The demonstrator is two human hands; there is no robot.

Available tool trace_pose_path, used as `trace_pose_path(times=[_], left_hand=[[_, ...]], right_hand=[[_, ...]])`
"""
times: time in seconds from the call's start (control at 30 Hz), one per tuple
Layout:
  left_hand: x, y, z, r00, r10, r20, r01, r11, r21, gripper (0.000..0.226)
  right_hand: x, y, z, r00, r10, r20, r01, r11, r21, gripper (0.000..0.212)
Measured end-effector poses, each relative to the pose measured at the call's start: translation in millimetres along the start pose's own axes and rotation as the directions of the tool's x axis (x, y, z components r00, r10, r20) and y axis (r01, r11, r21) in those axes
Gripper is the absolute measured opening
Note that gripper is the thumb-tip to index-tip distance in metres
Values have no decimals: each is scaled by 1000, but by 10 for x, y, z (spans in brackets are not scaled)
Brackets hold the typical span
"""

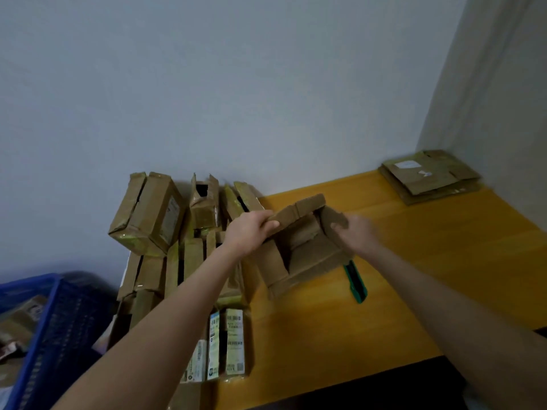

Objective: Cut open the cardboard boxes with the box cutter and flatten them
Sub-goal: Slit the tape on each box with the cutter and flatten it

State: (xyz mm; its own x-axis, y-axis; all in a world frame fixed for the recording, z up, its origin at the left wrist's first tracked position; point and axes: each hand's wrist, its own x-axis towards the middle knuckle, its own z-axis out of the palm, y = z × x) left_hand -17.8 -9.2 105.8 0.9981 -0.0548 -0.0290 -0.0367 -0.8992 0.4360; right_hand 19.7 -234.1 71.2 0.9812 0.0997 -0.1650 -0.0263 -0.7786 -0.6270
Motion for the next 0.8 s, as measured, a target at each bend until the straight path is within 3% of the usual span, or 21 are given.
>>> trace_pose_path(times=[0.07, 0.13, 0.2, 0.23, 0.27, 0.37, 0.5, 0.57, 0.63, 0.7, 0.8], left_hand=[[-1, 63, -8, 970, -77, -230, 79, 997, -2, 32], [-6, 79, 27, 881, -250, -402, 178, 962, -208, 52], [-14, 28, 94, 785, -511, -351, 259, 785, -563, 84], [-29, -6, 130, 764, -584, -273, 302, 698, -649, 96], [-46, -37, 174, 771, -605, -199, 361, 673, -646, 105], [-40, -110, 288, 838, -539, -86, 444, 766, -465, 118], [60, -287, 307, 827, -545, -139, 481, 813, -327, 102], [8, -264, 220, 874, -468, -135, 396, 844, -363, 73], [-51, -216, 131, 946, -322, -38, 266, 839, -475, 51], [-107, -244, 45, 975, -208, 77, 213, 779, -590, 33], [-112, -404, -37, 941, -243, 233, 329, 511, -794, 27]], right_hand=[[-28, -42, 2, 997, 43, -57, -40, 998, 53, 29], [-48, -111, 19, 991, 76, -113, -70, 996, 58, 29], [-71, -160, 10, 981, 108, -161, -99, 993, 62, 35], [-77, -165, -2, 977, 119, -177, -108, 992, 71, 37], [-88, -174, -17, 975, 117, -188, -104, 992, 74, 35], [-150, -239, -62, 983, 27, -179, -21, 999, 37, 28], [-244, -256, -71, 986, -61, -155, 74, 994, 80, 29], [-276, -203, -57, 986, -57, -158, 81, 986, 147, 33], [-294, -117, -51, 982, -6, -191, 58, 961, 270, 34], [-312, -28, -99, 969, 89, -229, 21, 898, 440, 25], [-353, 80, -188, 964, 131, -231, 24, 823, 567, 8]])
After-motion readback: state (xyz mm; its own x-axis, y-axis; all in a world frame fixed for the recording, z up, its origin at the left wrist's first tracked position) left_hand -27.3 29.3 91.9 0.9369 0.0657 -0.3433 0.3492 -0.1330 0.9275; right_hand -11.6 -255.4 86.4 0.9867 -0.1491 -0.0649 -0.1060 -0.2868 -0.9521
